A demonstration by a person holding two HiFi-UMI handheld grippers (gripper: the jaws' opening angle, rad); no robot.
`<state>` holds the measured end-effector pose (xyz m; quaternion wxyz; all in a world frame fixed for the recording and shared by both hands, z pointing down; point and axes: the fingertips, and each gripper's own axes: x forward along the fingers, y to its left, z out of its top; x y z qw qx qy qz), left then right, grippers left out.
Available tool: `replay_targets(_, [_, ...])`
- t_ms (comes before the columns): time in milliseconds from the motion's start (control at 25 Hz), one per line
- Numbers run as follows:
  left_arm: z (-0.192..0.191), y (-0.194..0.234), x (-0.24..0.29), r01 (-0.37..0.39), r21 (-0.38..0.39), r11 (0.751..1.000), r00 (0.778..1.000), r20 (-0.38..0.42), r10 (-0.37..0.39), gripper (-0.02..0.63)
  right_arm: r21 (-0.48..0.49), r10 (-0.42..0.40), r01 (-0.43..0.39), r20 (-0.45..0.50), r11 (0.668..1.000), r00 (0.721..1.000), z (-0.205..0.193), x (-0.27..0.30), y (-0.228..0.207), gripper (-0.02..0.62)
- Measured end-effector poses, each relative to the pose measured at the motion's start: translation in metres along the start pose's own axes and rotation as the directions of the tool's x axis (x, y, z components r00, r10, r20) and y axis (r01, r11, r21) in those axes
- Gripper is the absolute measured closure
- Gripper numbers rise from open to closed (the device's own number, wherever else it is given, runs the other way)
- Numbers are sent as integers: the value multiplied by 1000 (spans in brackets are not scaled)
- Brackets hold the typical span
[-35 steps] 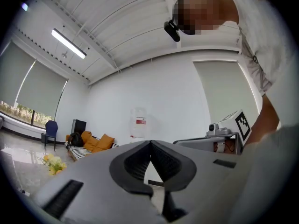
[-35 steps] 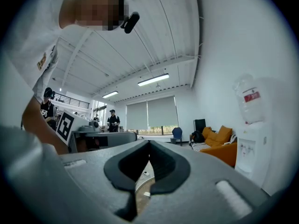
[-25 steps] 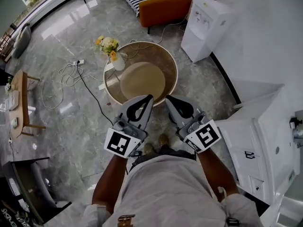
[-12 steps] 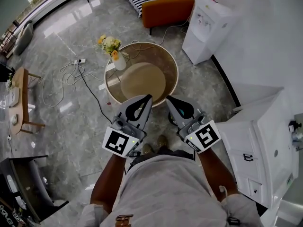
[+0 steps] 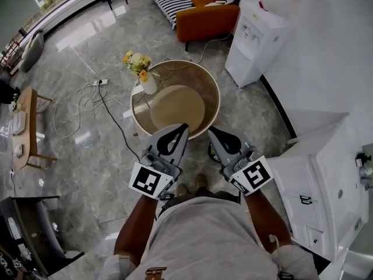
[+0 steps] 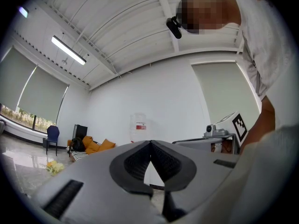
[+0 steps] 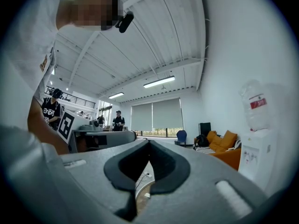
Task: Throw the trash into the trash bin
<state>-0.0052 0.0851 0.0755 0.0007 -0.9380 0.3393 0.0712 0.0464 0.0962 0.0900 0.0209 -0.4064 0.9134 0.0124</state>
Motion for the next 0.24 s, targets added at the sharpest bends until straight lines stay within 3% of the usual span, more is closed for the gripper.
replay_targets(240, [3, 0, -5, -7, 0, 1000, 1000, 2, 7, 606, 1, 5, -5, 3, 1000, 1000, 1, 0, 4, 595])
